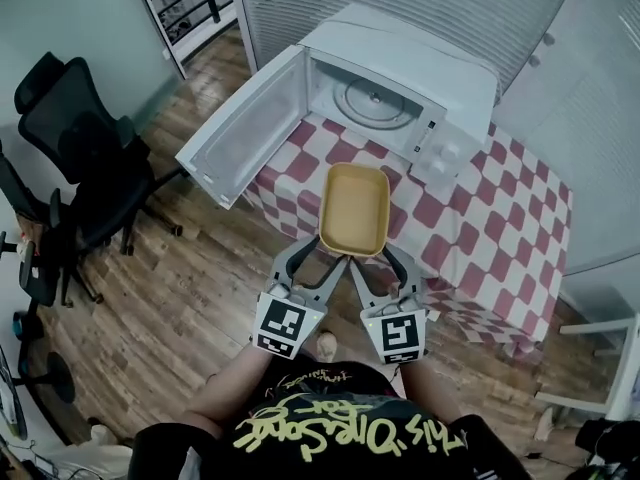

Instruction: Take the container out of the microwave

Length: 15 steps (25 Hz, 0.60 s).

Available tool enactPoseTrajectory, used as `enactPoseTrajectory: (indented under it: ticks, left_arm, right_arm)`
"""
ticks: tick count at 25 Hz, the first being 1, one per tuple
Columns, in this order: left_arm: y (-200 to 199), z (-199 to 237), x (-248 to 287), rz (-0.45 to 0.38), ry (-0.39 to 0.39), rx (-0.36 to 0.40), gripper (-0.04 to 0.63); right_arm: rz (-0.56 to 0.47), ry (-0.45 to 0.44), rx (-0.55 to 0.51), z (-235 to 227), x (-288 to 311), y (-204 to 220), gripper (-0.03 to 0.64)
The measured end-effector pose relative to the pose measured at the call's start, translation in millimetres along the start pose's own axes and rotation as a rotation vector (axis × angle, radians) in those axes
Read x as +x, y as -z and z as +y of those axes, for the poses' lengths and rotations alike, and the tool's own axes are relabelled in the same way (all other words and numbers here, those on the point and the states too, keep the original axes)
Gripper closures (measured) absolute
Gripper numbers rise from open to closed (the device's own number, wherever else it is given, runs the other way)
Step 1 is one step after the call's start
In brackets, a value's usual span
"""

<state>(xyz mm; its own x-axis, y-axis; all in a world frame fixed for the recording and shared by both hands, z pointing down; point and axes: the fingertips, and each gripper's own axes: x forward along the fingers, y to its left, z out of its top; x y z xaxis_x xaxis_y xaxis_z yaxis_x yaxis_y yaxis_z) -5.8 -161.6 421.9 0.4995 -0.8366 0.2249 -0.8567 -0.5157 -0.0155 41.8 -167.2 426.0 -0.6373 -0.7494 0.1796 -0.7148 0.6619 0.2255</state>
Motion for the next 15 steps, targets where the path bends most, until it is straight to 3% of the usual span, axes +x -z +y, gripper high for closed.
enactPoseTrajectory:
  ticks: [10,15]
  left_arm:
    - [-7,-10,-29,-0.043,-0.020,-0.010,0.383]
    - [-2,-12,-38,-0.045,-0.024,-0.010,0.383]
  right_arm:
    - [-0.011,-0.026,-0.067,19,-20,-16,0.396]
    - [-0.004,-0.037,-0.045,28,-25,-13,0.396]
